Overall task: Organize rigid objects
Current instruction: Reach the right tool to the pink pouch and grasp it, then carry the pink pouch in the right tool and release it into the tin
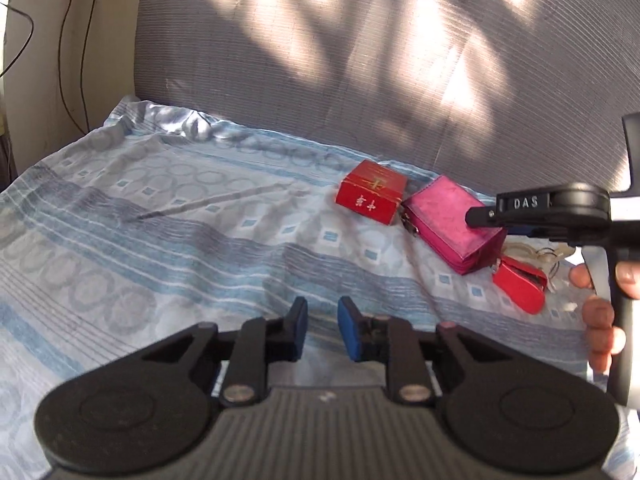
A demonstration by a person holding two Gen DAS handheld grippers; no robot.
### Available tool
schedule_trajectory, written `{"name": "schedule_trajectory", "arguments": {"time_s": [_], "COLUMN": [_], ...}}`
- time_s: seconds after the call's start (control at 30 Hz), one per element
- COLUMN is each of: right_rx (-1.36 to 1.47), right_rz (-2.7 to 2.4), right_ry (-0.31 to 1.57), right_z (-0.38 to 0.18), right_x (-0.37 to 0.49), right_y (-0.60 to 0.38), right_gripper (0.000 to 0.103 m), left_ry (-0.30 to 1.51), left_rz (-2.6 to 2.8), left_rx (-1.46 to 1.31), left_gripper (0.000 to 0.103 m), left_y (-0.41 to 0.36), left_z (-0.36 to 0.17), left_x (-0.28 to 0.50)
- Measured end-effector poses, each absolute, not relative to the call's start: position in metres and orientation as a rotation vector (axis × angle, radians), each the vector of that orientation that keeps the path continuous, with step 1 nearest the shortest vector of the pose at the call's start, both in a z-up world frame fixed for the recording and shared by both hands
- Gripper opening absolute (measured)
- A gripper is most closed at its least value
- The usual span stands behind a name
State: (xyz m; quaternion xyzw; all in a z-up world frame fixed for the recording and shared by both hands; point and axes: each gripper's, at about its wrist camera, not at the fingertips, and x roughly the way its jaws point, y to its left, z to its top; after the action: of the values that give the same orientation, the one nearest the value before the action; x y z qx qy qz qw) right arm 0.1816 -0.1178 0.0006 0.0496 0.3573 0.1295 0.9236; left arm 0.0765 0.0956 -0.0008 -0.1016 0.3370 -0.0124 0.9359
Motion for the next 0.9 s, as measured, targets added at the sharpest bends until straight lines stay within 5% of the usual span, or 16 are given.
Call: {"name": "schedule_trajectory", "arguments": {"time_s": [0.23, 0.5, 0.9], "right_rx": [-0.006, -0.092, 0.217], "right_rz": [0.538, 0.495, 0.339], "right_ry": [0.771, 0.776, 0.649], "right_z": [0.019, 0.039, 0.016], "right_x": [0.077, -0.06, -0.147], "right_y": [-0.125, -0.222, -0.264], "right_gripper": [0.029, 0.03, 0.033], "left_ry": [0.65, 0.686, 0.753], "left_rz": [-0.122, -0.783, -0.953], "left_rx": [-0.287, -0.249, -0.19], "left_gripper": [0.019, 0.019, 0.02], "left_y": [0.106, 0.034, -0.032], "left_z": [0.008, 0.006, 0.002], "left_x": [0.072, 0.041, -0.011]}}
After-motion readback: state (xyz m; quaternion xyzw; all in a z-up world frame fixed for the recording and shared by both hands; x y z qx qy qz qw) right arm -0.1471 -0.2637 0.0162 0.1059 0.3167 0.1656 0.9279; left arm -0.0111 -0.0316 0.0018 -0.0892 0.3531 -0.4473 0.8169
